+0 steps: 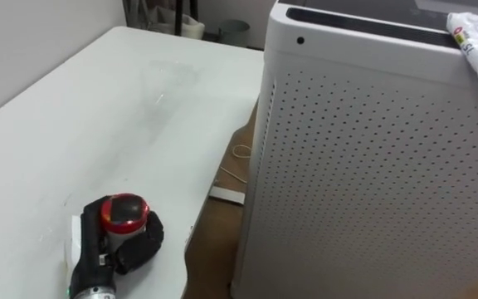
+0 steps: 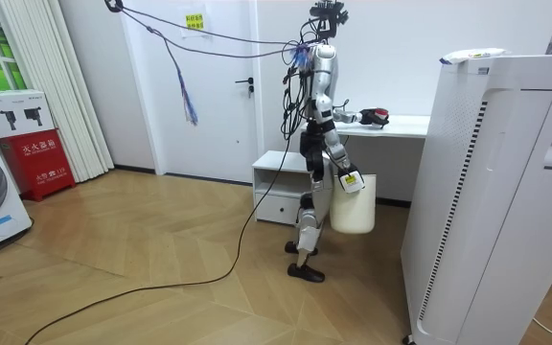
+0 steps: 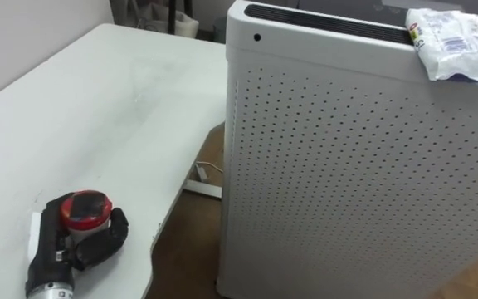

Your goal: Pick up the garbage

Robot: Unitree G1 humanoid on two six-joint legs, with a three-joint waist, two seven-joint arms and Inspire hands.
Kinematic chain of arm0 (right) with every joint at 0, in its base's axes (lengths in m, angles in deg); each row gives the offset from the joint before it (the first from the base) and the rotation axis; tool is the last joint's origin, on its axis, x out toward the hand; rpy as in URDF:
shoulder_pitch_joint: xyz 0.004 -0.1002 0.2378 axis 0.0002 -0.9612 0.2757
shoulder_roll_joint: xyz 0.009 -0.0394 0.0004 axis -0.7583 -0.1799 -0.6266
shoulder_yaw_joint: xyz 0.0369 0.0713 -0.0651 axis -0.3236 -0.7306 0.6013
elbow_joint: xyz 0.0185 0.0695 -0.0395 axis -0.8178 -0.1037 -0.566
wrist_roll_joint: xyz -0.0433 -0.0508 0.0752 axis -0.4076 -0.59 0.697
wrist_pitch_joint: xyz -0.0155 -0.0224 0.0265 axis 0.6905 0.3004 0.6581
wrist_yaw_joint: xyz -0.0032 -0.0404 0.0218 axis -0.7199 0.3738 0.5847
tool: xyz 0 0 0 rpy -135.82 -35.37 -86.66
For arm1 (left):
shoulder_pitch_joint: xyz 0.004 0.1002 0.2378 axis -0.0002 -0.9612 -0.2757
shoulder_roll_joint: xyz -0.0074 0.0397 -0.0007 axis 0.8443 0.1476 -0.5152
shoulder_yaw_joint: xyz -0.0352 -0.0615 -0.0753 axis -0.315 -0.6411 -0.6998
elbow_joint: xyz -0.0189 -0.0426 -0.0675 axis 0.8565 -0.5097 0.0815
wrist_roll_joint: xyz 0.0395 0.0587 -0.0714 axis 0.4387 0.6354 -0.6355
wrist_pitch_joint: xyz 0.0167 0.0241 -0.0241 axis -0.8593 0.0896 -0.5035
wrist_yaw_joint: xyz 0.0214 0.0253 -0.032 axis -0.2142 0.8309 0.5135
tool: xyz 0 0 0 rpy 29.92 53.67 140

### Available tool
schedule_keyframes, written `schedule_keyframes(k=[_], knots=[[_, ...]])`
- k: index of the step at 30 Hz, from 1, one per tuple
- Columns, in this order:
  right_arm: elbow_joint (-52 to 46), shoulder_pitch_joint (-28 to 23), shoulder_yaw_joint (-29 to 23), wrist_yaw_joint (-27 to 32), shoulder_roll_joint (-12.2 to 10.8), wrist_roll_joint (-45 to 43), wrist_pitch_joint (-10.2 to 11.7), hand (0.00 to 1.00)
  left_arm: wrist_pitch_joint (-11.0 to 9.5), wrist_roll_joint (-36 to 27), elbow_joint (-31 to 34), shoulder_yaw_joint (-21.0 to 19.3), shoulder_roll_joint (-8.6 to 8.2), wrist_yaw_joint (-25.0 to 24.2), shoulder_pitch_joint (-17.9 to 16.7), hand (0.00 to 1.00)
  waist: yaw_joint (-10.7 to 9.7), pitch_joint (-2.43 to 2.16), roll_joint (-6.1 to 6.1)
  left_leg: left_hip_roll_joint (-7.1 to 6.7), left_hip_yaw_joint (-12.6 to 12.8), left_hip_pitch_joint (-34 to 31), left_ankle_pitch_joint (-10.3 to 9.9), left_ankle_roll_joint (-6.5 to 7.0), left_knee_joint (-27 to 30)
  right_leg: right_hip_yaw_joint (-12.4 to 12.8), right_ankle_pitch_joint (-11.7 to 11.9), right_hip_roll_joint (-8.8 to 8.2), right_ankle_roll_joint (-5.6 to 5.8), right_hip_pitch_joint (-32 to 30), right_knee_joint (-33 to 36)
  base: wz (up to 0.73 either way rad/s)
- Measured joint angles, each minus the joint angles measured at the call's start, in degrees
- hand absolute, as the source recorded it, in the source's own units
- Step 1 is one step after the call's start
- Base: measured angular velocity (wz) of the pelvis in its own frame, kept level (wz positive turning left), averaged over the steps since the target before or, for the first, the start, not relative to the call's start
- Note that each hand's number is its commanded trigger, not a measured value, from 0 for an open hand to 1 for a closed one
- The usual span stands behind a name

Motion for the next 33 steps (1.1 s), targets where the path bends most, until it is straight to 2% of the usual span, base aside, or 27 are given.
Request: schedule_keyframes(k=[3, 8, 10, 14, 16, 18, 24, 33], knots=[[-0.04, 0.20, 0.09, -0.02, -0.09, -1.54, 0.00, 1.00, 0.00, -0.01, 0.11, -0.03, 0.02, -0.08, 0.01, 1.00, 0.09, -0.04, -0.08, 0.02, 0.95, -0.04, 0.01, 0.00, 0.05, 0.28, 0.00, -0.06, 0.00, -0.18, -0.02, -0.08], [-0.29, 0.63, 0.40, -0.03, -0.20, -1.21, 0.00, 1.00, 0.66, -1.23, 1.73, 2.03, -0.16, -2.50, -0.01, 1.00, 0.00, -0.12, -0.49, -0.03, 0.90, -0.22, 0.01, 0.00, 0.13, 0.44, 0.00, -0.21, 0.00, -0.20, 0.00, 0.01], [-0.27, 1.71, 0.76, 0.00, -0.47, -0.96, 0.00, 1.00, 2.30, -1.88, 5.32, 4.71, -0.36, -5.50, 0.02, 1.00, -0.06, -0.11, -0.74, -0.04, 1.01, -0.83, 0.01, 0.00, 0.34, 0.47, 0.02, -0.24, 0.02, -0.71, 0.09, 0.02], [-0.30, 3.81, 0.79, 0.03, -1.25, -0.98, 0.46, 1.00, 2.31, -2.51, 9.02, 8.59, -1.05, -9.79, 0.14, 1.00, -1.01, -0.08, -0.74, 0.04, 1.11, -1.83, 0.01, 0.00, 0.82, 0.41, 0.20, -0.20, 0.08, -1.35, 0.03, -0.02], [-0.26, 4.72, 0.80, 0.17, -1.43, -0.50, 0.72, 1.00, 2.32, -4.51, 9.94, 10.81, -1.63, -12.41, 1.09, 1.00, -1.68, 0.05, -0.54, 0.13, 1.10, -1.95, 0.01, 0.00, 0.77, 0.21, 0.23, -0.13, 0.02, -1.38, -0.04, 0.02], [-0.25, 5.95, 0.80, 0.53, -1.41, 0.22, 0.74, 1.00, 2.42, -5.50, 11.61, 11.78, -1.54, -14.16, 1.25, 1.00, -2.42, 0.19, -0.32, 0.16, 1.07, -2.11, 0.01, 0.00, 0.73, 0.19, 0.24, -0.07, 0.01, -1.66, -0.02, 0.02], [-0.39, 8.13, 0.79, 1.85, -1.32, 1.24, 1.90, 1.00, 2.45, -5.73, 14.36, 13.78, -1.47, -19.26, 1.53, 1.00, -2.70, 0.20, -0.28, 0.35, 1.38, -4.03, 0.09, -0.13, 0.91, 0.28, 0.39, 0.08, -0.20, -3.68, 0.01, -0.02], [-3.00, 9.06, 0.68, 2.72, -0.75, 1.20, 2.73, 1.00, 2.46, -7.17, 14.36, 15.17, -1.63, -23.99, 1.52, 1.00, -3.31, 0.15, -0.13, 0.57, 4.17, -5.36, 0.10, -0.16, 0.89, 1.79, 0.38, 0.21, -0.22, -5.40, -0.07, -0.08]])
